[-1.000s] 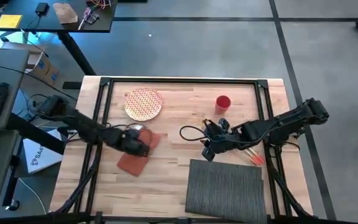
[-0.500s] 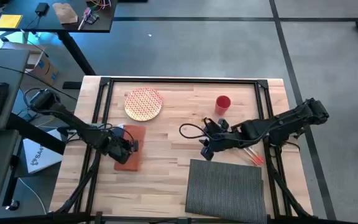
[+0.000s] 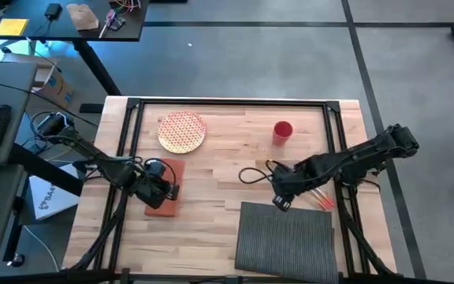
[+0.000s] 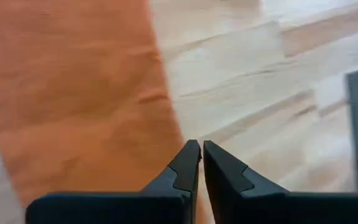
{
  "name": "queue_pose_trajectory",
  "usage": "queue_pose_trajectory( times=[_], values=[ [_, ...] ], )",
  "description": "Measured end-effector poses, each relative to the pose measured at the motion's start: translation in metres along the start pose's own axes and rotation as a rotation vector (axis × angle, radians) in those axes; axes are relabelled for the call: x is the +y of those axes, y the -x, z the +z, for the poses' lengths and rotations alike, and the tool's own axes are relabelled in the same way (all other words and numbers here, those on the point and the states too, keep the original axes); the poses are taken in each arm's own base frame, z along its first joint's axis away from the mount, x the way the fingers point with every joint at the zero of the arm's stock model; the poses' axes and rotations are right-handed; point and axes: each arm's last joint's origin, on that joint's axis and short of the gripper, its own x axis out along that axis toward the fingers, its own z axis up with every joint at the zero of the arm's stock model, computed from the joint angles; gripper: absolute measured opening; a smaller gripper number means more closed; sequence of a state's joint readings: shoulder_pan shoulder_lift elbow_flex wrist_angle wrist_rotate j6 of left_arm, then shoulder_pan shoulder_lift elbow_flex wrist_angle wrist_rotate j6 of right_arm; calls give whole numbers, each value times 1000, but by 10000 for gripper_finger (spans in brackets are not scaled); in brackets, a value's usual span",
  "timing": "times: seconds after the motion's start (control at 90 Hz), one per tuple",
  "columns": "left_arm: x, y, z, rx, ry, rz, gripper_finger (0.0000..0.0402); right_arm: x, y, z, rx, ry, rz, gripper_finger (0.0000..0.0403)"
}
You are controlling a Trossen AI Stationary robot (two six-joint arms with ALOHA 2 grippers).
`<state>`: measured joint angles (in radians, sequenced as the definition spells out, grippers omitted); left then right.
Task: Set table place
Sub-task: Put the fork on the top of the orange napkin
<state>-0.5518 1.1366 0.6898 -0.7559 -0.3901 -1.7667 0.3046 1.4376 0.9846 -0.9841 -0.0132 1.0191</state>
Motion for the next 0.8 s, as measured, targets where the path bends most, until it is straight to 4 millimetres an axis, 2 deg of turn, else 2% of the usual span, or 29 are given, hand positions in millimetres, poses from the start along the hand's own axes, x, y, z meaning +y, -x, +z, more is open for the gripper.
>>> queue_pose_trajectory(
  times=[0.133, 0.289, 0.444, 0.578, 0.667, 0.8],
  values=[
    [-8, 6, 2, -11, -35, -33, 22, -31, -34, -9, 151, -112, -88, 138],
    [-11, 9, 3, -19, -82, -48, 26, -52, -56, -15, 213, -120, -125, 138],
    [-11, 9, 2, -11, -83, -46, 26, -57, -70, -18, 205, -126, -73, 123],
    [-11, 9, 2, -8, -82, -50, 26, -60, -76, -21, 207, -164, -64, 63],
    [-16, 11, 2, -20, -134, -92, 26, -58, -75, -20, 210, -150, -43, 13],
    [-32, 25, 4, -57, -274, -171, 21, -42, -62, -9, 172, -115, 31, 2]
  ],
)
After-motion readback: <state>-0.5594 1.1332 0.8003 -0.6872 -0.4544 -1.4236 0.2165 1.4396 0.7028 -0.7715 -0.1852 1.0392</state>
